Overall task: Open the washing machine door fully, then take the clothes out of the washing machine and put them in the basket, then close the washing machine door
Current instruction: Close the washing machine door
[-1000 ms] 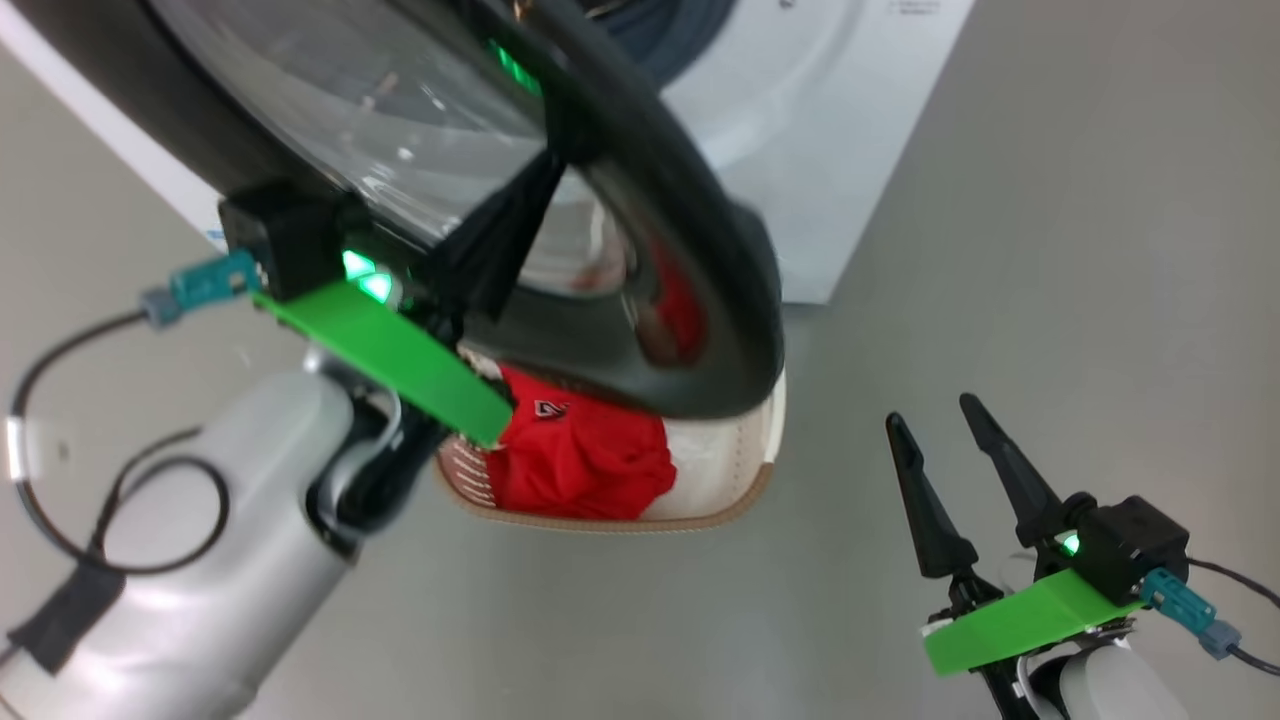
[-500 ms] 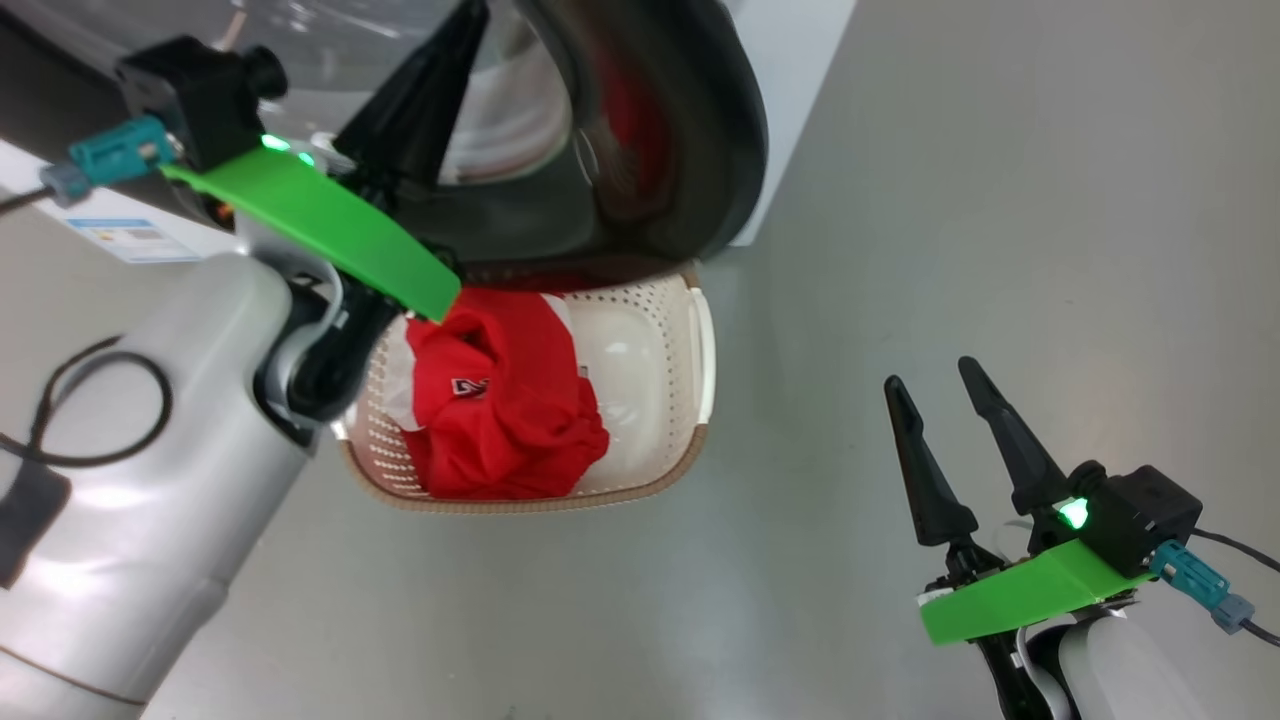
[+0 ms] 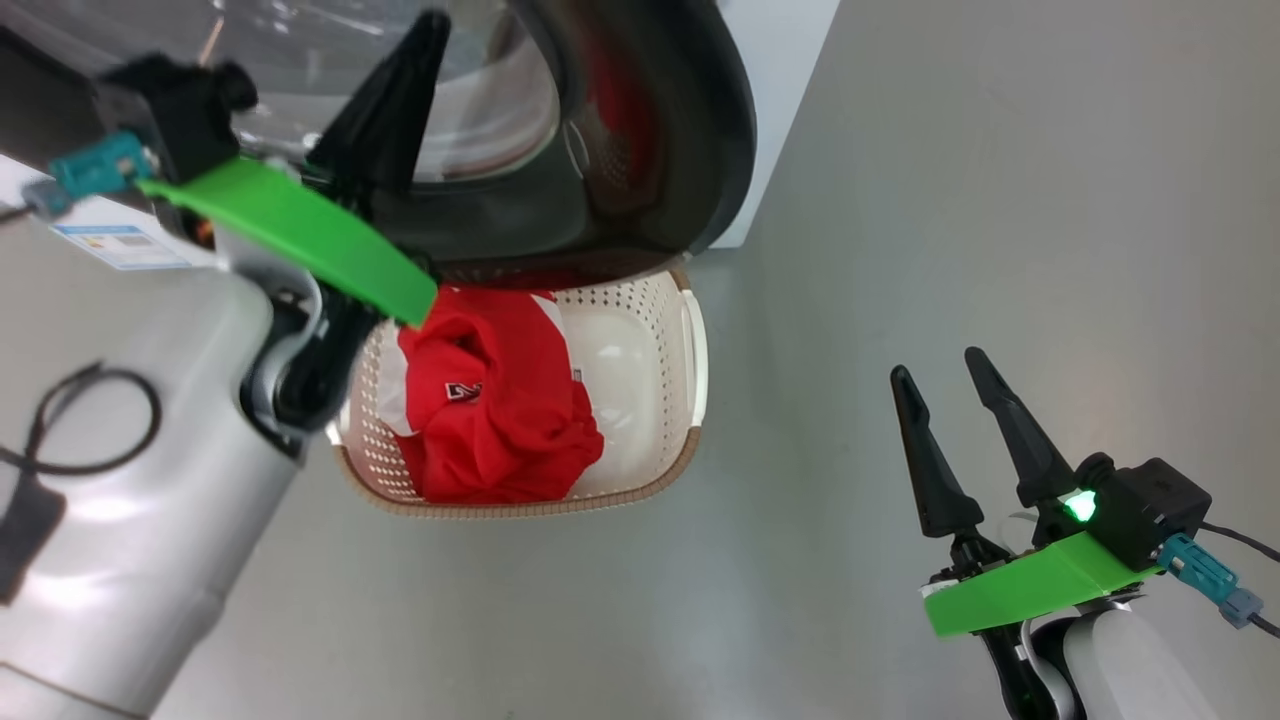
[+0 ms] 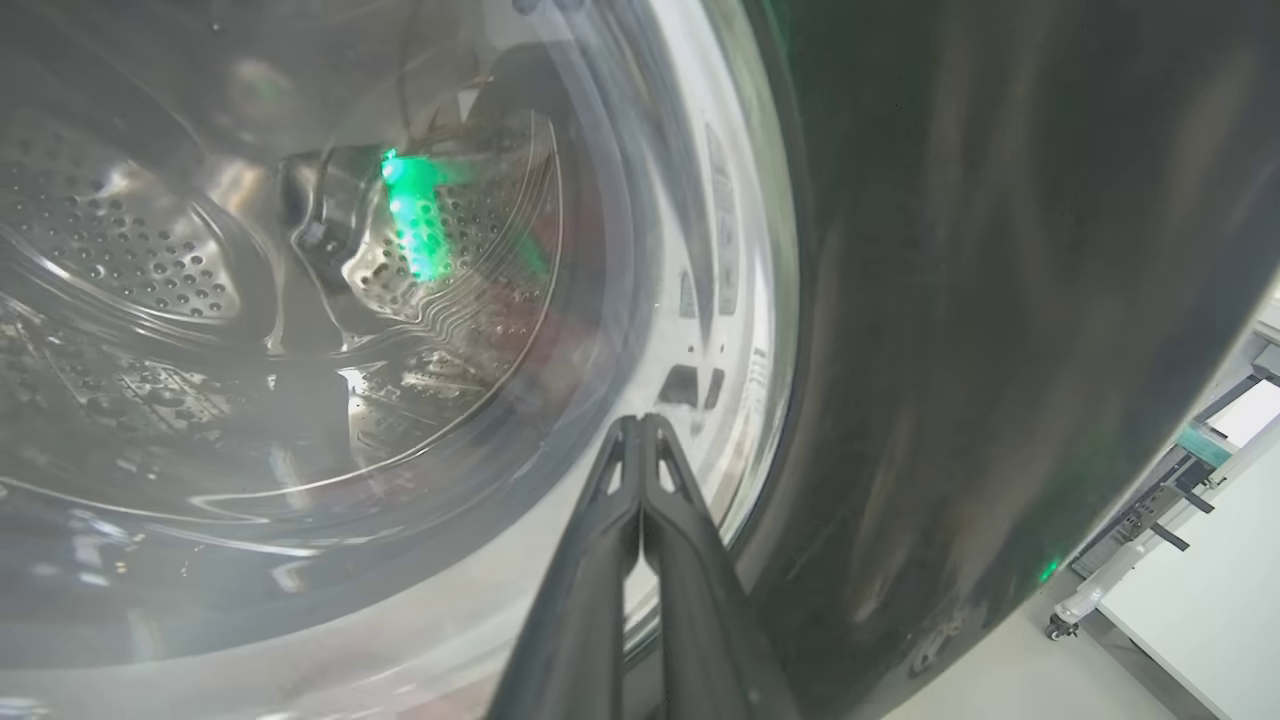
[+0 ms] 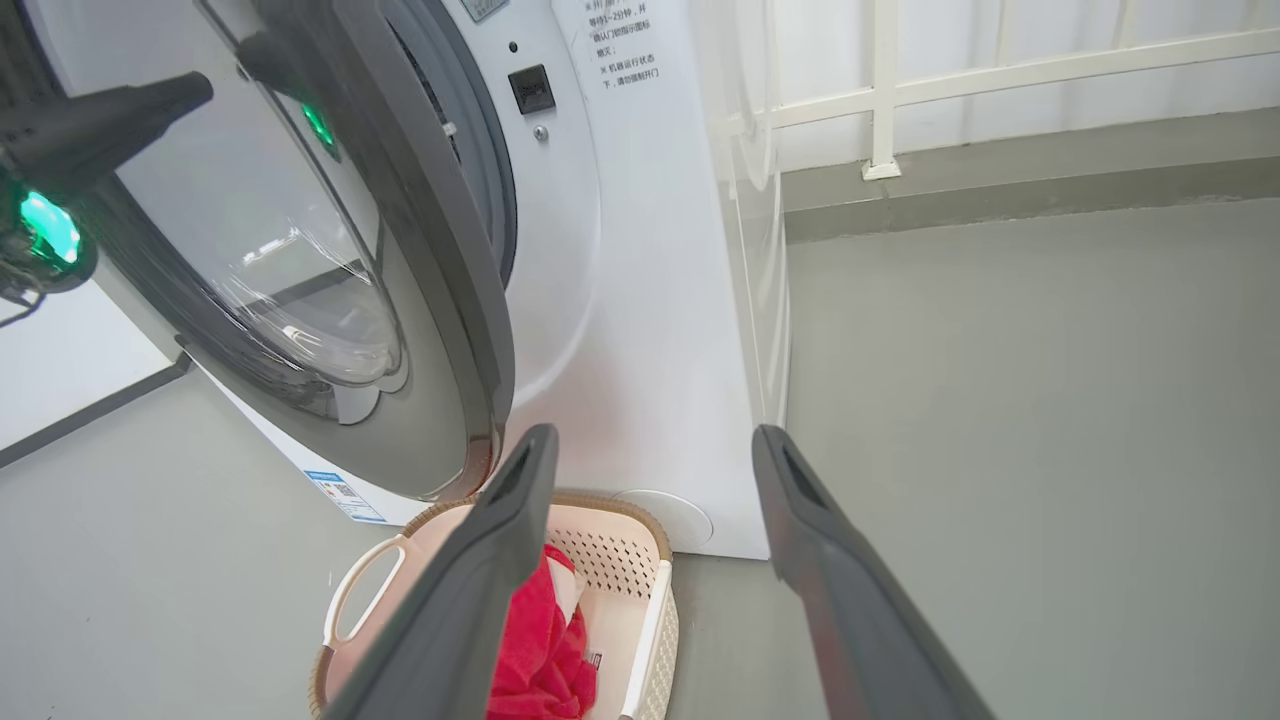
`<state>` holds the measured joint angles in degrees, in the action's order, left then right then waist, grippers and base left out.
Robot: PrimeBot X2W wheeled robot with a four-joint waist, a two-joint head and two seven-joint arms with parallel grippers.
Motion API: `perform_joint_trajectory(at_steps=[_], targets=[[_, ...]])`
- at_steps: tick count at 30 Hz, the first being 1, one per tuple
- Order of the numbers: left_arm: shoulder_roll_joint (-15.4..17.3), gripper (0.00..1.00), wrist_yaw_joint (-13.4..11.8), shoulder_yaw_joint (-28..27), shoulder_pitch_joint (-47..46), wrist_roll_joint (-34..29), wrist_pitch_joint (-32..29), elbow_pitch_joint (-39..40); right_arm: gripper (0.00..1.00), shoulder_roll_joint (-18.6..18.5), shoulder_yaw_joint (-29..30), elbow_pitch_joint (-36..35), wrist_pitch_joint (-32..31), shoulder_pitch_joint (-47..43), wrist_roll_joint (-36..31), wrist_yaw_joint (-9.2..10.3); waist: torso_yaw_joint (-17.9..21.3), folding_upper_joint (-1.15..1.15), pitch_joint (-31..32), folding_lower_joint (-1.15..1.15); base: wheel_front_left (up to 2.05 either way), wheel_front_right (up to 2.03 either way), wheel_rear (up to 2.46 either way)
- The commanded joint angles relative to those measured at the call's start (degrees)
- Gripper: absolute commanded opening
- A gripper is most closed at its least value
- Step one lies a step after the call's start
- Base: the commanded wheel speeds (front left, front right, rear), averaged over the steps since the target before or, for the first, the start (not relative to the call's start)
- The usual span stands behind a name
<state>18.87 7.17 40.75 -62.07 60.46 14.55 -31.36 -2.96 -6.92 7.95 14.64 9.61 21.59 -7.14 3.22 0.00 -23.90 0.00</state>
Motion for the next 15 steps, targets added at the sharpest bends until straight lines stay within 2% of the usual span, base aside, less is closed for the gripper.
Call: perform_joint_trajectory(at_steps=[1,9,15], targets=[[1.74,0.0,0.32,-2.25,1.12,-1.07,0.45,1.05,1.0,0.08,-1.09,-1.13,0.36,0.15,-0.09,-0.35,-0.71,0.0,1.01,0.0,0.0,0.0,0.0],[1.04,0.0,0.32,-7.46,12.57,-4.13,0.45,2.73,1.0,0.08,-0.18,-0.29,0.36,-2.21,-1.37,-0.35,-2.73,0.0,5.53,0.0,0.0,0.0,0.0],[0.79,0.0,0.32,-11.21,21.52,-8.9,0.45,3.81,1.0,0.08,0.71,0.21,0.36,-4.9,-2.3,-0.35,-3.64,0.0,9.18,0.0,0.0,0.0,0.0]])
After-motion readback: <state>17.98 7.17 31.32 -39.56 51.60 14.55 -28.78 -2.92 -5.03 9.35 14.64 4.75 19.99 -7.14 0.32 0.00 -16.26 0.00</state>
